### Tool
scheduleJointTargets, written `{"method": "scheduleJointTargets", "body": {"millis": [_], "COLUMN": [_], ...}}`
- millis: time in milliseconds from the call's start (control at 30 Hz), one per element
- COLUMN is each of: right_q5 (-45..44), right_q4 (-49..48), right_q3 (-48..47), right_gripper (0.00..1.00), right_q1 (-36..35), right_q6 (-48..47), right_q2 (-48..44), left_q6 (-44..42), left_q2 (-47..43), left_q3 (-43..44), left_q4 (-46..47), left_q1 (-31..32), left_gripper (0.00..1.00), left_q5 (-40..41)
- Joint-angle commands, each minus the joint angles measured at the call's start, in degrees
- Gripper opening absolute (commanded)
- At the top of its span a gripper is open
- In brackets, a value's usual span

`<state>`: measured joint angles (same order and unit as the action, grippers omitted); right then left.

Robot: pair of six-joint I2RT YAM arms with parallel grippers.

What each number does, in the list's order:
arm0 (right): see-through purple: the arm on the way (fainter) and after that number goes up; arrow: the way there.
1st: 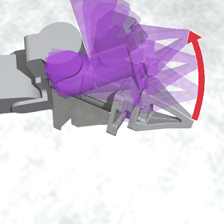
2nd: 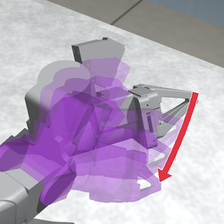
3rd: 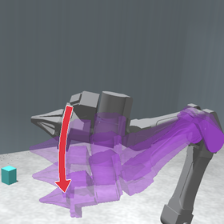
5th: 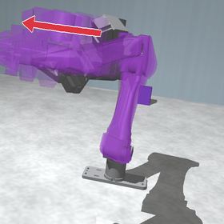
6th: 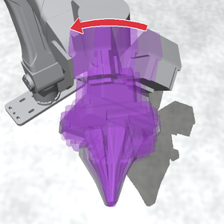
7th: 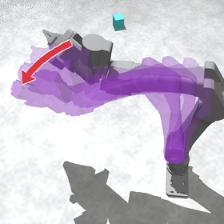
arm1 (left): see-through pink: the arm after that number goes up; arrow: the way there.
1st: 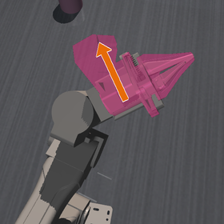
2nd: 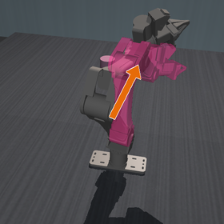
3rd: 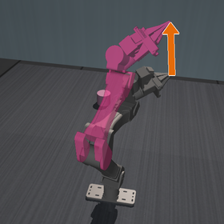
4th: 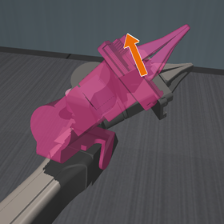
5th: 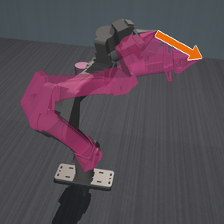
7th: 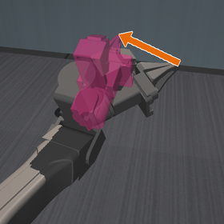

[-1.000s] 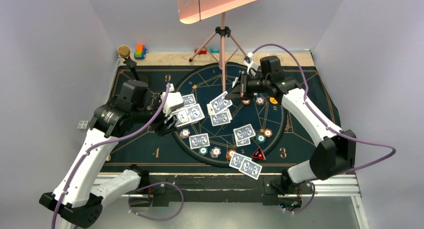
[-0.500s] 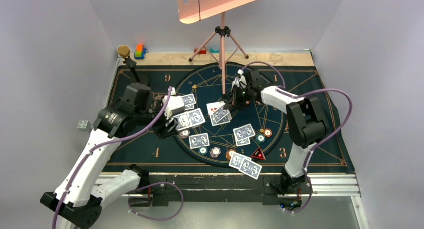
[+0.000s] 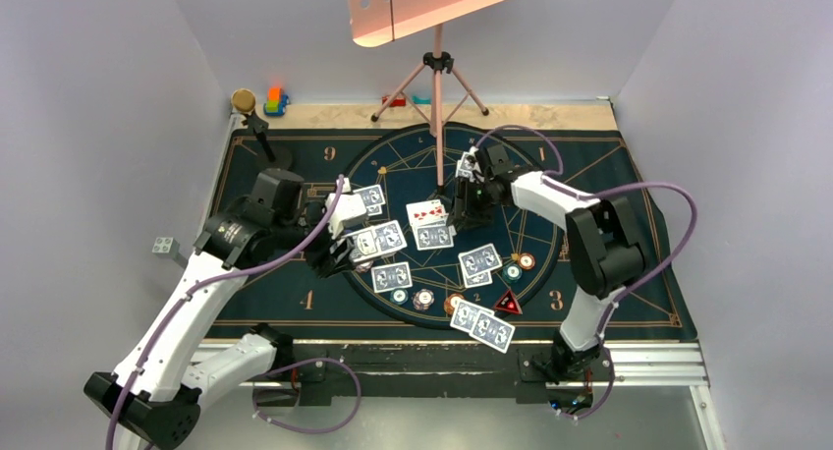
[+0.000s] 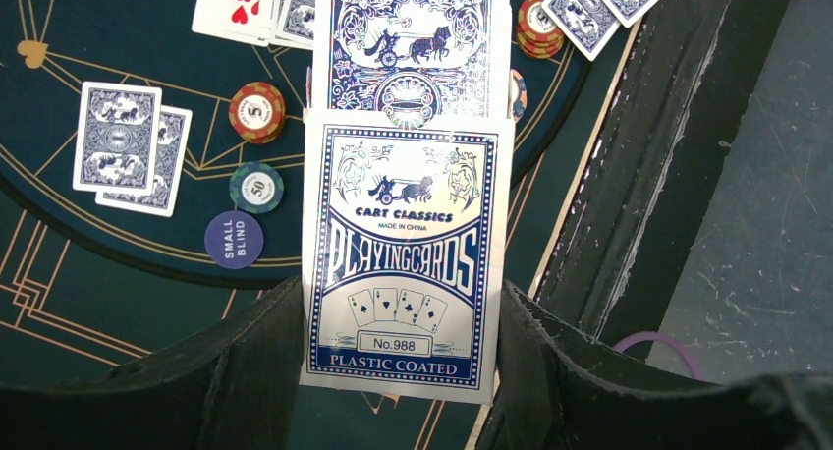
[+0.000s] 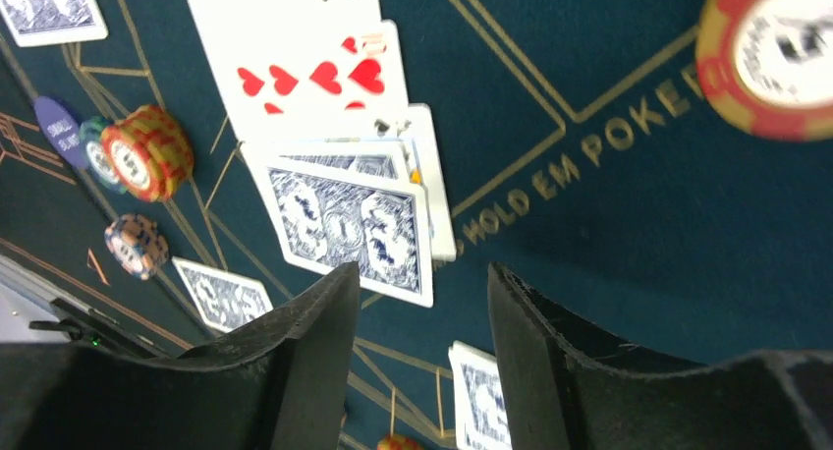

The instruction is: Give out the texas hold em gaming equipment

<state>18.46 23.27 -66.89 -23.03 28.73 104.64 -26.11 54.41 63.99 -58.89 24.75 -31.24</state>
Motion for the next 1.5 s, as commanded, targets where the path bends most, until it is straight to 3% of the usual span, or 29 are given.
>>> {"method": "scheduleJointTargets", "body": {"millis": [0, 167, 333, 667, 933, 1233, 1467], "right_q5": [-8.76, -13.69, -12.18, -12.69, -14.21, -26.07, -25.95], "right_q4": [8.42, 17.66, 20.86, 27.87, 31.56, 34.96, 33.23], "right_q3": [-5.90, -14.87, -18.78, -26.35, -27.03, -19.78, -19.81], "right_gripper": [0.56, 0.57, 0.56, 0.56, 0.55, 0.55, 0.53], "right_q1": [-2.93, -11.88, -17.97, -25.82, -26.73, -22.41, -18.41], "right_q6": [-2.75, -4.30, -4.57, -6.16, -6.38, -6.14, -5.50], "right_q2": [-9.99, -10.84, -10.35, -7.18, -6.47, -11.48, -15.80], "left_q6": [-0.63, -0.70, -0.87, -0.26, -6.33, -15.63, -14.31], "left_q2": [-0.37, -0.05, -0.04, 0.40, -1.45, -2.24, -0.30], "left_q3": [-1.30, -3.79, -5.89, -8.40, -12.35, -19.51, -23.20], "left_q4": [4.03, 6.25, 9.00, 14.11, 11.83, 8.92, 13.65], "left_q1": [-0.23, -0.23, -0.08, -0.06, -0.06, 0.20, 0.25], "left_gripper": [0.00, 0.00, 0.00, 0.00, 0.00, 0.00, 0.04], "left_q5": [-2.36, -2.59, -2.34, -1.64, -3.19, -5.82, -5.09]}}
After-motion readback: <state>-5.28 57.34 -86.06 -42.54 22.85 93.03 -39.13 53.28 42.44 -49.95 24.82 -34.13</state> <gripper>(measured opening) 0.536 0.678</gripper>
